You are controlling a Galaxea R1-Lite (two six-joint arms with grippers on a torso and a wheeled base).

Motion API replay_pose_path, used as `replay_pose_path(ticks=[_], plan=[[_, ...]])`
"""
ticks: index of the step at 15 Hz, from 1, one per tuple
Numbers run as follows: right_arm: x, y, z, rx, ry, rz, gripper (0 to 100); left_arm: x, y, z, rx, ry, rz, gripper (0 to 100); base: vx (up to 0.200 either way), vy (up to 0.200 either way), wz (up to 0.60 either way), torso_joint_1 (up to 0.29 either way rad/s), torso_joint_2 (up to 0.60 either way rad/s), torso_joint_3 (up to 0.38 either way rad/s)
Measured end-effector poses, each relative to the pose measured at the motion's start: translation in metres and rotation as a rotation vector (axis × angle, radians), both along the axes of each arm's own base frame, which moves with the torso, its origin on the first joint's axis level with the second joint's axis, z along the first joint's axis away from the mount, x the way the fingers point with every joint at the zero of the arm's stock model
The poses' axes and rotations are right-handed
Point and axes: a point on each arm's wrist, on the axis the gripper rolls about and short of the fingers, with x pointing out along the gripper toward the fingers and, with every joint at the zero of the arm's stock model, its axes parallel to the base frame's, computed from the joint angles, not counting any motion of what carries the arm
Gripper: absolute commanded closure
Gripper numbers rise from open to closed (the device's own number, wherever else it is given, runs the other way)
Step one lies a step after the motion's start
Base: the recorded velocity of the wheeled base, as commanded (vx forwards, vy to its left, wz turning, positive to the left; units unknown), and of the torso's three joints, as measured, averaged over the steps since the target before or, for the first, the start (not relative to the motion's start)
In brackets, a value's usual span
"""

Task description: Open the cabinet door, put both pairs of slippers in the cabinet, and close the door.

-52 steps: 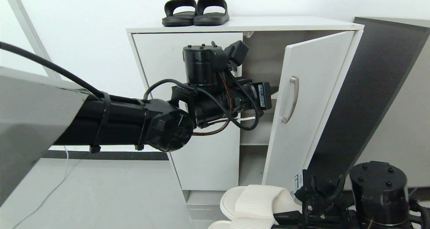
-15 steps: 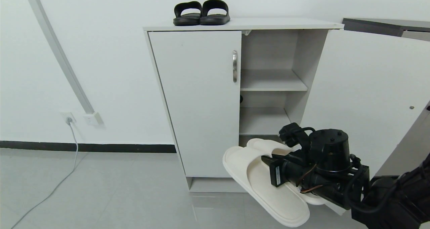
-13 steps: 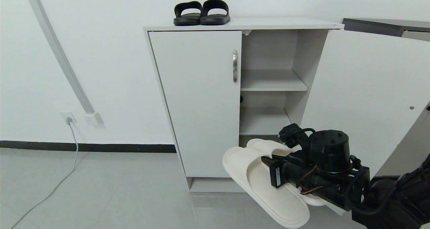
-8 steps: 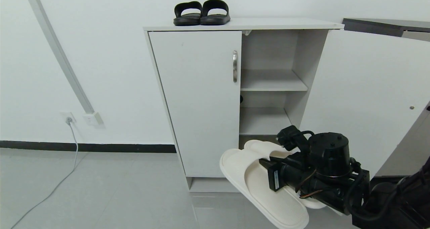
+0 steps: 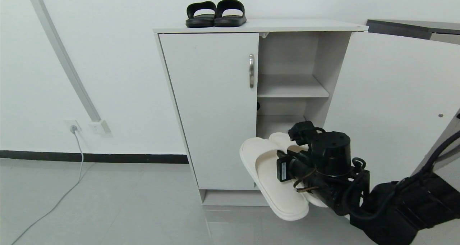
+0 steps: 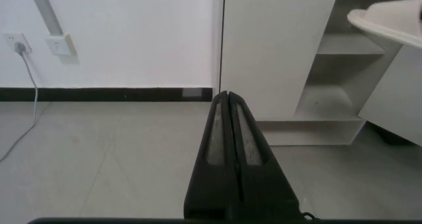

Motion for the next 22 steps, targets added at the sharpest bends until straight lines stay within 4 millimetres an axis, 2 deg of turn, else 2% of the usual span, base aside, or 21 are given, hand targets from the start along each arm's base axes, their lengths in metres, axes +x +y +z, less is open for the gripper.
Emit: replay_pose_path(ticks=[3,5,14,22], plan=[[0.013,0.023,0.003,-0.003,-0.007,-0.165,100,0.000,0.000,0.000,0.001,0.000,0.000,100,0.000,-0.200,0.00,0.006,0.00,0.002],[0.017,0.030,0.000,0.001,-0.007,-0.187,100,0.000,0.000,0.000,0.001,-0.001,0.001,100,0.000,-0.200,0.00,0.002,0.00,0.005],[0.023,0.031,-0.021,-0.046,0.020,-0.228,100,0.000,0.000,0.000,0.000,0.000,0.001,100,0.000,0.000,0.00,0.000,0.00,0.000],[0.029,0.028,-0.030,-0.059,0.033,-0.244,100,0.000,0.000,0.000,0.000,0.000,0.000,100,0.200,0.000,0.00,0.005,0.00,-0.002]])
